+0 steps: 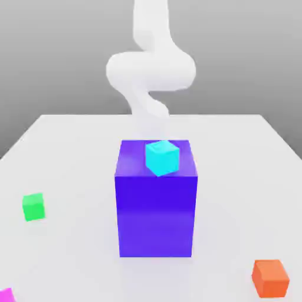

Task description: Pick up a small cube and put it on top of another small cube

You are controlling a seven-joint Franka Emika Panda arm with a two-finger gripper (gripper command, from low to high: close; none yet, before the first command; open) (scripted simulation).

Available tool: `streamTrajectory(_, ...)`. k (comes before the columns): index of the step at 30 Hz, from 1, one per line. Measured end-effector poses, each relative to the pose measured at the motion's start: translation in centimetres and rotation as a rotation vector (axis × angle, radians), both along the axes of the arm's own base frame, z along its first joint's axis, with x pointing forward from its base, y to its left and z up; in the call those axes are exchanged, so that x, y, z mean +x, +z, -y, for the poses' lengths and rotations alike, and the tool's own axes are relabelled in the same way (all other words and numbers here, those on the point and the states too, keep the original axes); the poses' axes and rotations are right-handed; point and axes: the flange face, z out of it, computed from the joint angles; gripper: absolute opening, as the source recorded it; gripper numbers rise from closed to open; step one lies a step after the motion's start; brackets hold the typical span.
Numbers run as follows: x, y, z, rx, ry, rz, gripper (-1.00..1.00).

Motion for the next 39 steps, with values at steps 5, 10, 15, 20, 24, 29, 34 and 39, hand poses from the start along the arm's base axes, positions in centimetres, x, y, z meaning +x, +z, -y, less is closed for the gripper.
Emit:
streamTrajectory(5,6.0,-5.3,3.2,0.054,-0.131,-0.113,0.00)
streamTrajectory(10,10.8,-11.6,7.0,0.109,-0.261,-0.218,0.00)
streamTrajectory(15,14.3,-18.7,11.3,0.165,-0.395,-0.321,0.00)
streamTrajectory(20,16.2,-26.6,16.4,0.225,-0.544,-0.420,0.00)
streamTrajectory(24,17.0,-33.4,19.4,0.269,-0.646,-0.499,0.00)
streamTrajectory(29,16.5,-42.3,23.2,0.327,-0.783,-0.597,0.00)
streamTrajectory(34,15.1,-51.2,25.8,0.371,-0.889,-0.669,0.00)
streamTrajectory(39,15.0,-55.5,25.9,0.374,-0.895,-0.674,-1.00)
